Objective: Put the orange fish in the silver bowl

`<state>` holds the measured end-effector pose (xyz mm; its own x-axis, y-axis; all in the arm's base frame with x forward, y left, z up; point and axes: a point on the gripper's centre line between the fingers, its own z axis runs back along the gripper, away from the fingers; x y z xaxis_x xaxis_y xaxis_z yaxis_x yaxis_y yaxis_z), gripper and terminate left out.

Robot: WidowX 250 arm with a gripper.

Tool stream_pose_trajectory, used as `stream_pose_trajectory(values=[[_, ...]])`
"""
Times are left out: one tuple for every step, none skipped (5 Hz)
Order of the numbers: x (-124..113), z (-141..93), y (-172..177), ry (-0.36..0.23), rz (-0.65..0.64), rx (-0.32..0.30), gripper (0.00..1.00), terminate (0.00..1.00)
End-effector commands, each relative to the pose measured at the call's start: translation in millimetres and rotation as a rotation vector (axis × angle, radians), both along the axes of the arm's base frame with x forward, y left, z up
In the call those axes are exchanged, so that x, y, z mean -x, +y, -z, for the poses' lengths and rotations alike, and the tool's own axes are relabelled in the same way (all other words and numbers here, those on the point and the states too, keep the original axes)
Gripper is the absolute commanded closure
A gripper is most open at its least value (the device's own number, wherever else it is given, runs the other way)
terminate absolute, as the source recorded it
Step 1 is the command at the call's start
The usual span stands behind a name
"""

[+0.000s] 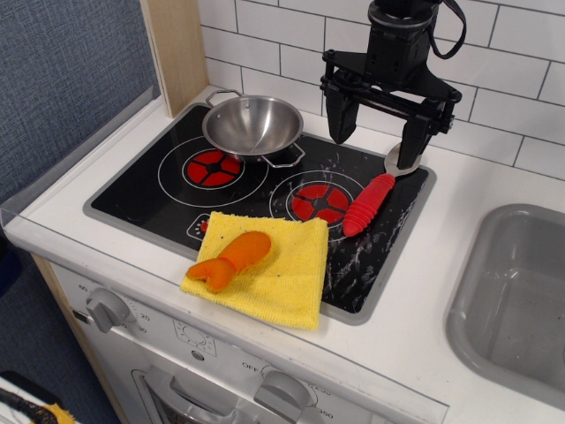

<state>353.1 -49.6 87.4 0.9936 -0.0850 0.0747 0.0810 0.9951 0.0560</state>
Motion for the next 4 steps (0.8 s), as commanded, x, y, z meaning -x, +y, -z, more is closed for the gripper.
stream_pose_trajectory(values=[[0.0,0.0,0.0,0.0,0.0,0.0,0.0,0.0],[12.6,-11.5,10.0,-0.016,-0.042,0.043,0.0,0.0],[31.3,-17.2,21.9,-0.006,-0.066,0.054,0.0,0.0],[72.1,-16.6,47.8,0.039,-0.074,0.017,0.0,0.0]])
